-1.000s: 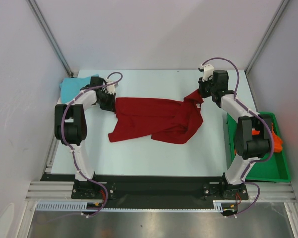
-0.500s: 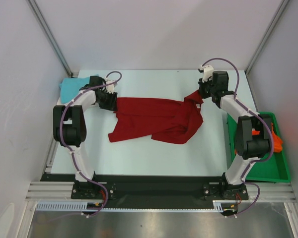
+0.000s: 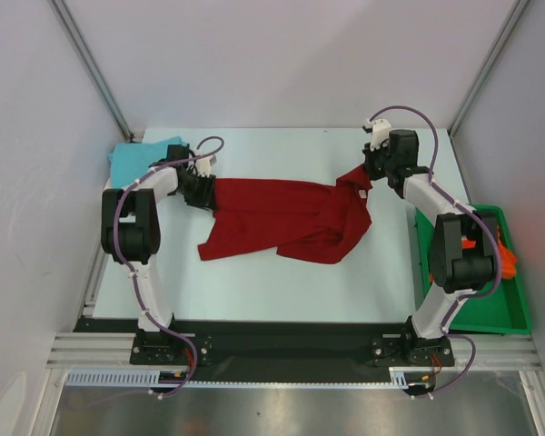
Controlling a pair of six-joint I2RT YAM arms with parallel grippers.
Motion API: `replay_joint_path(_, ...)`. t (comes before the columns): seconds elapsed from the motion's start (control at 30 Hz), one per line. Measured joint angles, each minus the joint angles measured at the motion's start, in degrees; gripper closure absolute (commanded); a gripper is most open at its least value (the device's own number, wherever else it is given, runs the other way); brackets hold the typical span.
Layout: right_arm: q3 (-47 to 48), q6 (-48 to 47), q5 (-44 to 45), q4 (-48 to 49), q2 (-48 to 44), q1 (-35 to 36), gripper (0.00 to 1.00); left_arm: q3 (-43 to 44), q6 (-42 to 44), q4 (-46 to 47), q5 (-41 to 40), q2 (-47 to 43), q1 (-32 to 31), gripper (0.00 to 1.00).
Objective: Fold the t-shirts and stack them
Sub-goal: Flatten the tshirt out
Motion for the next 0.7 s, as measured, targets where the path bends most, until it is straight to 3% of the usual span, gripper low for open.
replay_joint_path(0.13,0.0,-0.02,0.15,0.0,0.0,0.07,1.0,0.22,-0.11,-0.02,0.04,0.17,0.04,0.73)
replay_joint_path(0.33,0.0,-0.04,0.35,0.0,-0.02,0.52,1.0,0.5,-0.07,0.02,0.04,0.2,0.07,0.78)
replay_joint_path(0.43,0.0,-0.04,0.37,0.0,-0.02,0.7,1.0,0.74,-0.07,0.02,0.04,0.2,0.09,0.77)
replay_joint_path(0.53,0.0,-0.04,0.37,0.0,-0.02,0.74,1.0,1.27,0.0,0.0,-0.09,0.2,0.09,0.64)
replay_joint_path(0.7,0.0,-0.04,0.37,0.02,-0.02,0.79,1.0,1.92,-0.07,0.02,-0.22,0.17,0.09,0.67)
